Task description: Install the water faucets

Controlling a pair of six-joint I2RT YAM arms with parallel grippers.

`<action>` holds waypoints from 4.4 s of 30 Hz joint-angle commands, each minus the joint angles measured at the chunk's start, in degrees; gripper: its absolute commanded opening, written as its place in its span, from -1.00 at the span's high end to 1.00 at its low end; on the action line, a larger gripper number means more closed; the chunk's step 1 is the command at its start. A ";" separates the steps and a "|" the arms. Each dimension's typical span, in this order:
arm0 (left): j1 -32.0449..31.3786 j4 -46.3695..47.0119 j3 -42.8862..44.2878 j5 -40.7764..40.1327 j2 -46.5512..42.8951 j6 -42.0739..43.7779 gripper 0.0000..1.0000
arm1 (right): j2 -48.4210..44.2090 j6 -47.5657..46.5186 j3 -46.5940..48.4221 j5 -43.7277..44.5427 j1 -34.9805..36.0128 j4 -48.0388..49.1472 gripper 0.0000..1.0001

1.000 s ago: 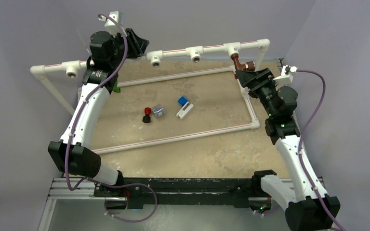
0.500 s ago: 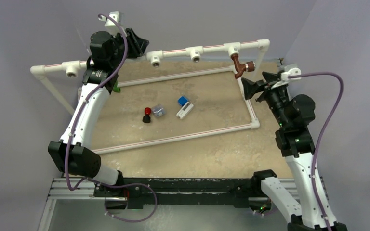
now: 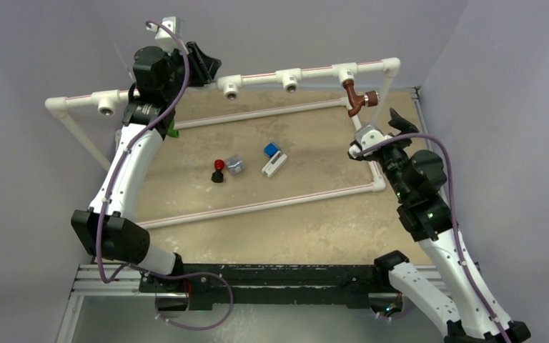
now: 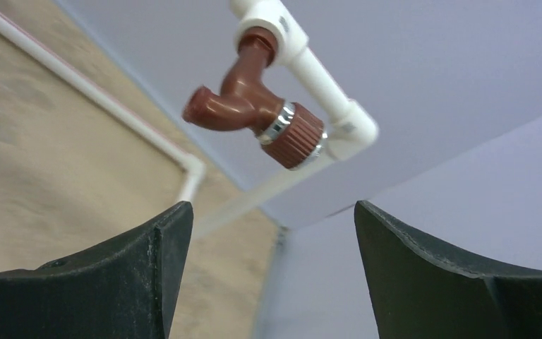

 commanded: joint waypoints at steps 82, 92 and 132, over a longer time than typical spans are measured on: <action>-0.06 -6.10 -3.13 3.43 0.20 0.79 0.31 | 17.45 69.52 -8.21 -2.95 6.14 43.80 1.00; -0.06 -6.15 -3.39 3.43 -0.33 0.80 0.31 | 16.33 70.45 -6.24 -0.59 6.14 41.98 1.00; -0.06 -4.93 5.02 3.27 0.14 -0.79 0.30 | 0.74 52.94 6.07 18.72 6.14 13.43 -0.97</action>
